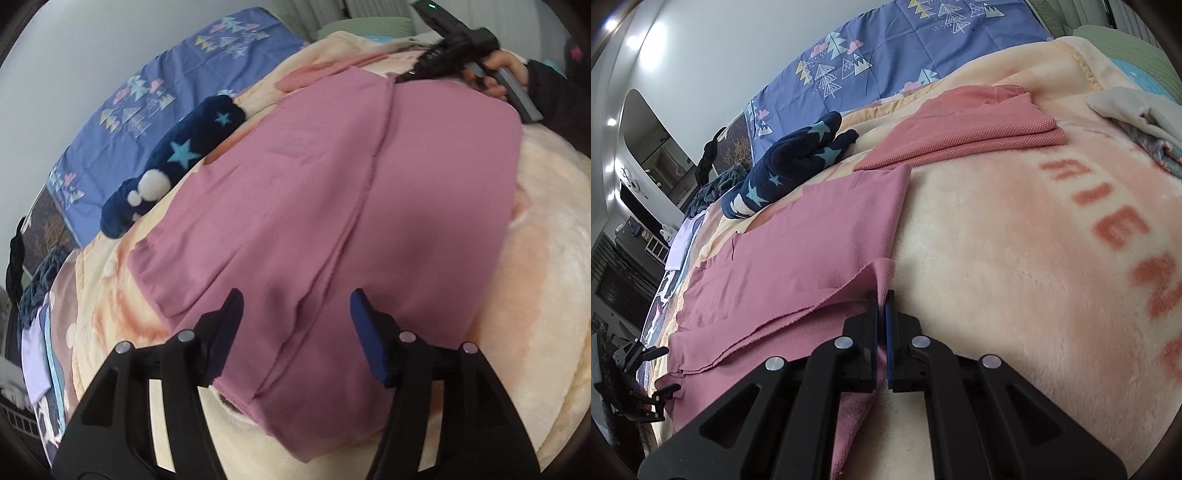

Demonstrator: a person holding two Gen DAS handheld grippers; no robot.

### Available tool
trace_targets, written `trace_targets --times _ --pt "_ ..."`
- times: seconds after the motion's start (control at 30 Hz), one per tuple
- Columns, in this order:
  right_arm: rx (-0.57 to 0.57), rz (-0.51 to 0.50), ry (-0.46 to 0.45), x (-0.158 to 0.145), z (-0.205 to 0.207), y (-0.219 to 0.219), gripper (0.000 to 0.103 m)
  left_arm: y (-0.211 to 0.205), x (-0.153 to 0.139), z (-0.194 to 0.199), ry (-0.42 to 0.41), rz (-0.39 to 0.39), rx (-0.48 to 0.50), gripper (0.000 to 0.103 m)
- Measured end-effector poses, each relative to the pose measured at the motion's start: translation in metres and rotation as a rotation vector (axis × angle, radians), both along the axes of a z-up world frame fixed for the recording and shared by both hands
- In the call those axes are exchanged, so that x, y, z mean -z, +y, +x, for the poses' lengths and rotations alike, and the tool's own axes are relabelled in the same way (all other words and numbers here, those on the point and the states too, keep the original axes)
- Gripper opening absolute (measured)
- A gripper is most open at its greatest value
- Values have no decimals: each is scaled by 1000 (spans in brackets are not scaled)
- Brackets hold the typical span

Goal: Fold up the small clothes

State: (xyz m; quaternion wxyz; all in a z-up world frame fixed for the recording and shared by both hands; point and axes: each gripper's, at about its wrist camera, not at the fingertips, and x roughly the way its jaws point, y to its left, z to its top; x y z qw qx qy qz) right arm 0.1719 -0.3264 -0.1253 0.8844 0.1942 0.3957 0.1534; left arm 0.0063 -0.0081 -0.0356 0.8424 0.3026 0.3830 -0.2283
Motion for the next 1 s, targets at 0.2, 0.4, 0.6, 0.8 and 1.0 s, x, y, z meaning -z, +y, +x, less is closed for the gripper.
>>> trace_targets --times 0.2,0.4,0.6,0.8,1.0 --pt "1 6 -3 1 0 -1 2 -3 13 20 47 21 -33 21" --pt "2 15 -5 2 -1 -1 3 16 -22 50 -59 -29 -120 2" --pt "4 22 -10 2 -2 -2 3 65 -44 106 -139 -161 -356 63" --pt "1 32 -7 3 -2 -3 3 88 -10 112 51 -339 -396 67" --pt "2 30 -8 4 -1 -3 3 85 0 108 72 -361 -392 68"
